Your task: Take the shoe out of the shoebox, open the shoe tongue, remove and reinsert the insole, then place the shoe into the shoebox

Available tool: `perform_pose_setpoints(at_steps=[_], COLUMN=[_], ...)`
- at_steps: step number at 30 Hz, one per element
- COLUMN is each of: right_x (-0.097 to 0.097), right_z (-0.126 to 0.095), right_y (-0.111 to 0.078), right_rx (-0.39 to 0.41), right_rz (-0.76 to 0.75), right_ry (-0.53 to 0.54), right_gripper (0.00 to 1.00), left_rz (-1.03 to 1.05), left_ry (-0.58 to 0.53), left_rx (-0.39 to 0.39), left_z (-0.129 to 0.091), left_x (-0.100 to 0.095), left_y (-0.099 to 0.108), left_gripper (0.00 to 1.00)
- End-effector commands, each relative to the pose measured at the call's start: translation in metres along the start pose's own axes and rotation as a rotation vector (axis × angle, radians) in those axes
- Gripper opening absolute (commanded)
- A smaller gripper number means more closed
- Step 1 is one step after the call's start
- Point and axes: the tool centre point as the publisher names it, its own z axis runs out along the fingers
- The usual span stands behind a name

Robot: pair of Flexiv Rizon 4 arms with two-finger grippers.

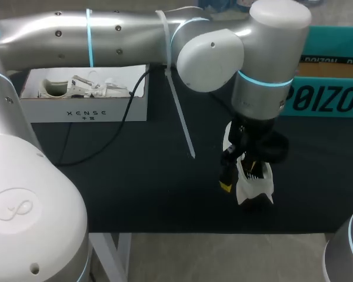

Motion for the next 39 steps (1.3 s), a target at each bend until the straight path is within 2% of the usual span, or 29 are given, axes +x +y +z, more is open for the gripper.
perform_pose_setpoints(at_steps=[1, 24, 28, 39], right_x=[-0.002, -0.002, -0.002, -0.002], right_z=[0.001, 0.001, 0.001, 0.001], right_y=[0.008, 0.008, 0.008, 0.008], right_rx=[0.363, 0.363, 0.363, 0.363], right_rz=[-0.001, -0.001, -0.001, -0.001], right_ry=[0.006, 0.006, 0.006, 0.006], right_gripper=[1.00, 1.00, 1.00, 1.00], left_rz=[-0.868, -0.868, -0.796, -0.705], left_ry=[-0.056, -0.056, -0.067, -0.077], left_rx=[0.095, 0.095, 0.133, 0.057], left_z=[0.020, 0.020, 0.025, 0.026], left_x=[0.038, 0.038, 0.027, -0.008], left_y=[0.000, 0.000, -0.009, -0.033], left_gripper=[1.00, 1.00, 1.00, 1.00])
